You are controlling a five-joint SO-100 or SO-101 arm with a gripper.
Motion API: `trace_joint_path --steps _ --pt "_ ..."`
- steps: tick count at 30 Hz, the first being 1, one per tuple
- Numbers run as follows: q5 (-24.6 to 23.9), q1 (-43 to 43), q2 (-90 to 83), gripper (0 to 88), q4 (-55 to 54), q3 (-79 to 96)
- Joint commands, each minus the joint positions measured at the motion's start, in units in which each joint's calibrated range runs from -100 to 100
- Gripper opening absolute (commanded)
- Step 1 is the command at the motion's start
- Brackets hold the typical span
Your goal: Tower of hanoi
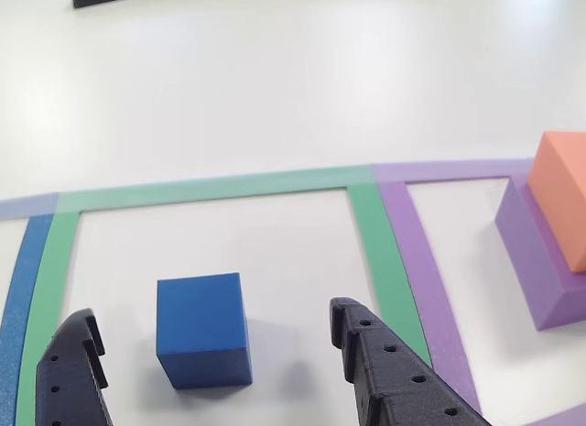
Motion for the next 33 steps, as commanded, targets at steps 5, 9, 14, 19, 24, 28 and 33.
trace_joint_path --steps 5,9,14,19,24,28,33 --pt "0.79 -1.72 5.08 28.2 -5.20 -3.89" --pt "0.79 -2.56 6.12 26.2 -5.69 -3.98" --pt "0.79 -4.01 7.25 24.3 -6.90 -4.62" --pt "0.79 -4.24 7.97 20.5 -6.98 -5.71" --pt "0.79 -4.31 8.29 14.1 -6.74 -6.44" --pt "0.79 -4.39 8.37 9.4 -6.66 -6.35" --pt "0.79 -4.47 8.29 5.6 -6.25 -5.89"
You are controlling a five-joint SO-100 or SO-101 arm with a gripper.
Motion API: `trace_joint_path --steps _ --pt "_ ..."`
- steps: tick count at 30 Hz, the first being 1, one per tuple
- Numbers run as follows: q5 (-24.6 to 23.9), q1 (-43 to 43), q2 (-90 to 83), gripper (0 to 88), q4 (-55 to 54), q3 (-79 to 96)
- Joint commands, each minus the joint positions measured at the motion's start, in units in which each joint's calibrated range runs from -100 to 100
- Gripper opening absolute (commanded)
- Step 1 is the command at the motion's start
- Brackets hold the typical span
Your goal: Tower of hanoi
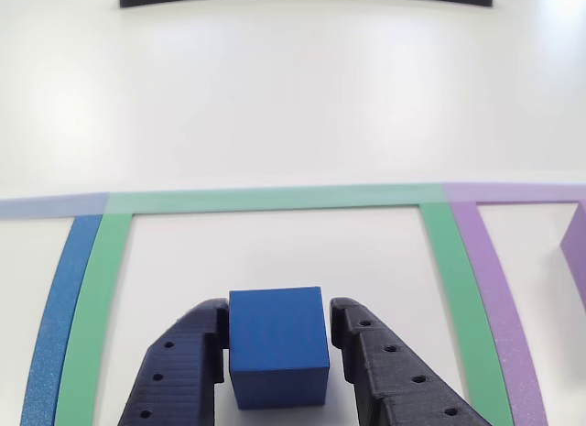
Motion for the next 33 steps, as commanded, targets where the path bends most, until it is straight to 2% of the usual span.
trace_joint_path --steps 1,10,14,17,21,26,30,33 --pt "0.79 -0.62 -0.57 5.3 -0.71 -0.24" --pt "0.79 -0.16 -9.15 3.7 5.60 2.22" --pt "0.79 0.07 -20.12 3.9 15.07 3.85" --pt "0.79 0.37 -30.46 3.7 26.16 3.94" --pt "0.79 1.14 -47.45 3.4 47.36 2.76" --pt "0.79 1.97 -66.44 3.3 90.18 -11.59" --pt "0.79 1.14 -71.01 2.8 118.51 -30.22" --pt "0.79 -0.62 -71.25 2.6 132.35 -42.76"
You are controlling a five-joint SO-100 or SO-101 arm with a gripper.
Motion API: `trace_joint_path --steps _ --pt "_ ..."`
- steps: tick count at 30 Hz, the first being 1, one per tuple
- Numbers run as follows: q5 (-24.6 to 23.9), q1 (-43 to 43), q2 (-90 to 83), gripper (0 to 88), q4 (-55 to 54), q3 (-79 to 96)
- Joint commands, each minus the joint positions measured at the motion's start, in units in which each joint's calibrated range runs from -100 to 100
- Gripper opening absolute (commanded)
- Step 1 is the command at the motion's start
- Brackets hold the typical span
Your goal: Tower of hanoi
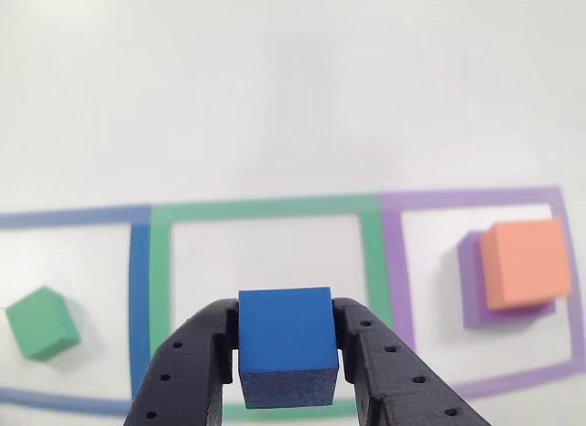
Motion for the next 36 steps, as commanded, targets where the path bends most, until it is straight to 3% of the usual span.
trace_joint_path --steps 1,8,12,26,31,36 --pt "0.00 -2.77 -3.37 2.6 25.88 -21.16" --pt "-4.96 -9.41 -3.45 2.5 42.39 -39.33" --pt "-9.74 -13.83 -5.05 2.3 44.66 -41.24" --pt "-8.27 -24.05 -8.74 2.9 45.47 -41.61" --pt "0.00 -24.20 -11.14 3.0 36.16 -29.43" --pt "0.00 -23.36 -13.14 2.8 17.30 -9.98"
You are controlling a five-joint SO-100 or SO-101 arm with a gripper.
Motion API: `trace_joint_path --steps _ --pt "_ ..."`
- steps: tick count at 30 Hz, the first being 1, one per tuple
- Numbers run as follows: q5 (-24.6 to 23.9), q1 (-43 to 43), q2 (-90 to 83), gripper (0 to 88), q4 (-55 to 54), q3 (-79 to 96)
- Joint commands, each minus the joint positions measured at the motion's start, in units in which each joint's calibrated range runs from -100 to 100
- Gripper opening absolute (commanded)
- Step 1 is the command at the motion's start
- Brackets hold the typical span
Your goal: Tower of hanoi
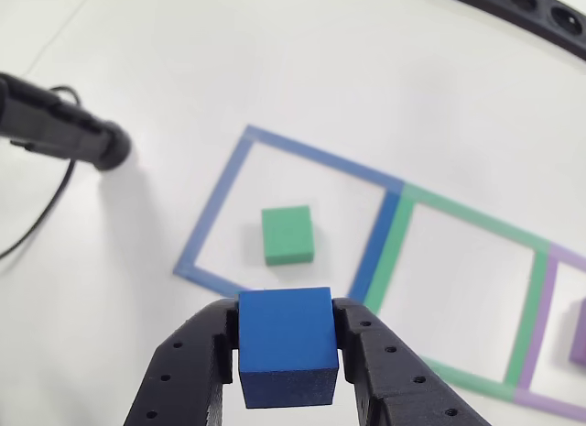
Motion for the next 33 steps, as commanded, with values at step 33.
trace_joint_path --steps 33 --pt "1.38 -0.21 49.85 3.6 -116.96 47.04"
